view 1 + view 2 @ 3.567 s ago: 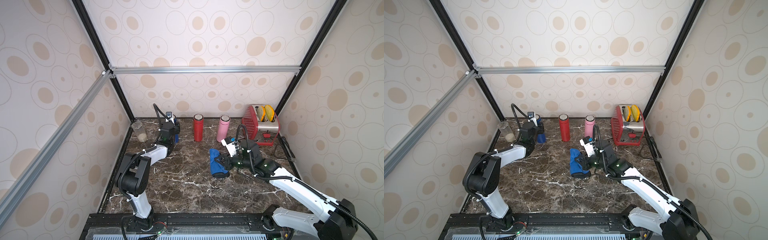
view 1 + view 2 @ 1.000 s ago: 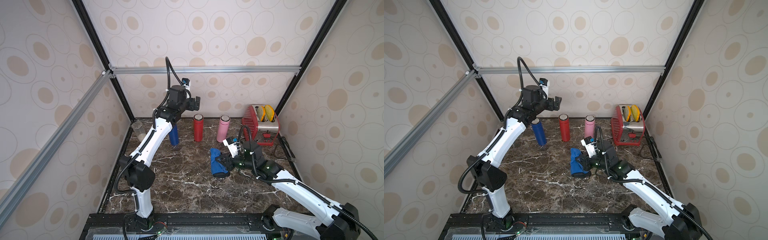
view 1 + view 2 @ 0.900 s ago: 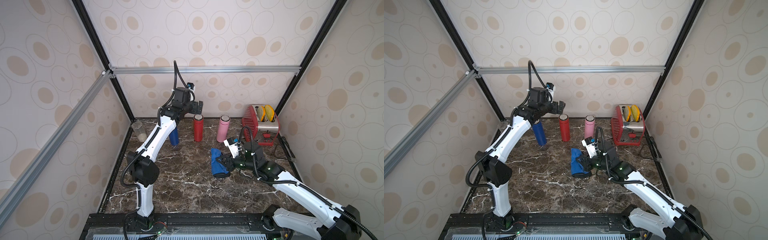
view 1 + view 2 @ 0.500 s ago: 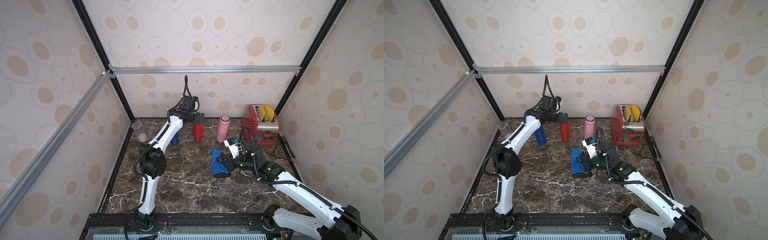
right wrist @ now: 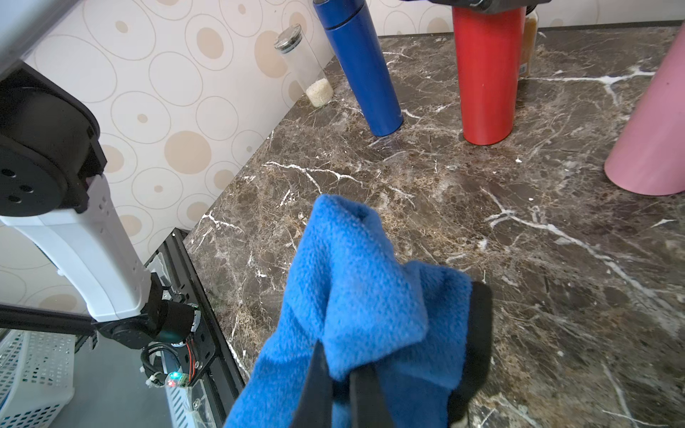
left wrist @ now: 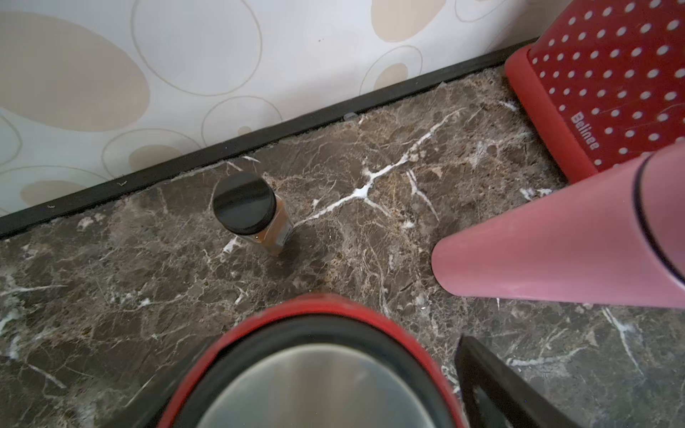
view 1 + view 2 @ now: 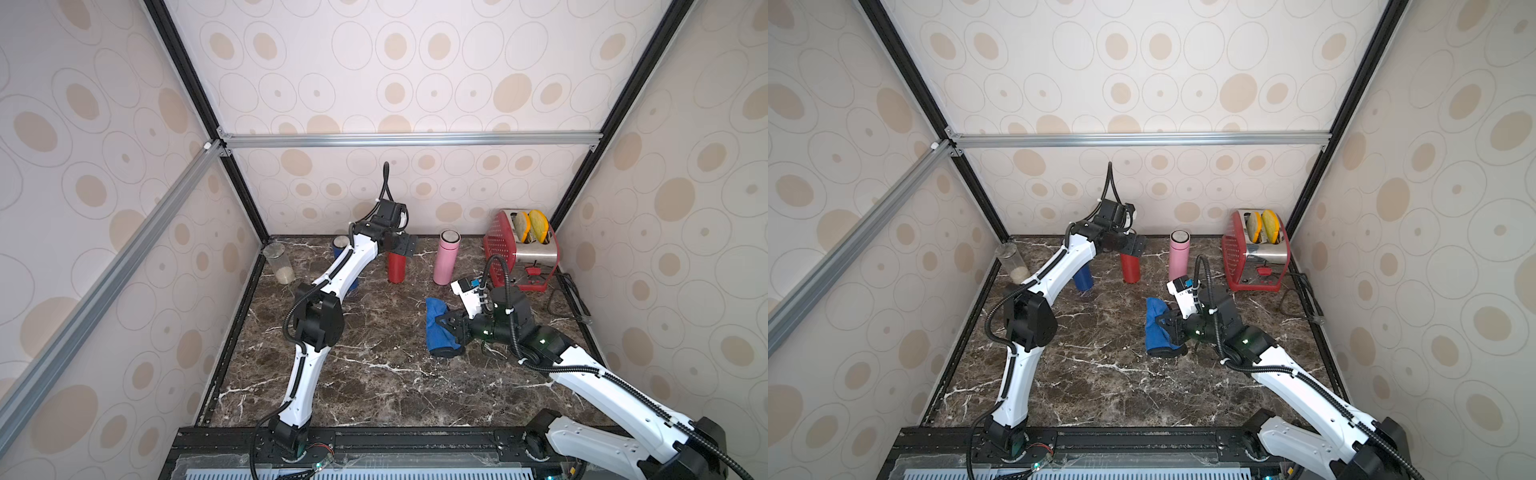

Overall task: Wipe the surface of the thermos
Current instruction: Pick up the thermos from the center of the board.

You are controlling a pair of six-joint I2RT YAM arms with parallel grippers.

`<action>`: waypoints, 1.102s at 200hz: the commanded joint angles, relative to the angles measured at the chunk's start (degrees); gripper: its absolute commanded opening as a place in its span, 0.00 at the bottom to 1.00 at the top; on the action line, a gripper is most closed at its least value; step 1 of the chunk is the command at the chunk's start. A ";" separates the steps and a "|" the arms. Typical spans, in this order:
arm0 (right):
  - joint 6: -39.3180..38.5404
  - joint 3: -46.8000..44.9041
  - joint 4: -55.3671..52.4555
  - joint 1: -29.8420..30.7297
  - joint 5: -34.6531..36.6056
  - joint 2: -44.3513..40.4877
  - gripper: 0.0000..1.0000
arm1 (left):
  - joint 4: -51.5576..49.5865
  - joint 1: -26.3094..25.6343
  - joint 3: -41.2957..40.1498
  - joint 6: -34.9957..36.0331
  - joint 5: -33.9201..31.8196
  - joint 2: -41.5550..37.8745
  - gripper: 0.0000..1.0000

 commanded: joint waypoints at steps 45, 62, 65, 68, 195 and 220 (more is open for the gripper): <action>-0.20 -0.22 1.28 0.26 -0.37 0.30 0.00 | -0.55 -0.26 -1.69 0.77 -1.78 -2.38 0.61; 0.04 -0.22 1.17 0.31 -0.36 0.04 0.00 | 0.94 -0.22 -4.61 0.61 -2.80 -4.60 0.44; 0.03 -0.17 1.21 0.28 -0.38 -0.05 0.00 | 1.27 -0.21 -5.27 0.50 -2.90 -5.16 0.42; 0.04 -0.14 1.17 0.29 -0.29 -0.14 0.00 | 1.70 -0.21 -6.14 0.55 -3.01 -5.83 0.40; -0.22 5.47 10.52 -0.61 -0.85 5.88 0.00 | 21.53 -0.70 -52.81 9.25 20.11 -42.89 0.00; 1.71 4.57 16.48 -2.42 -2.13 8.05 0.00 | 21.65 -1.87 -56.96 14.66 23.35 -45.70 0.00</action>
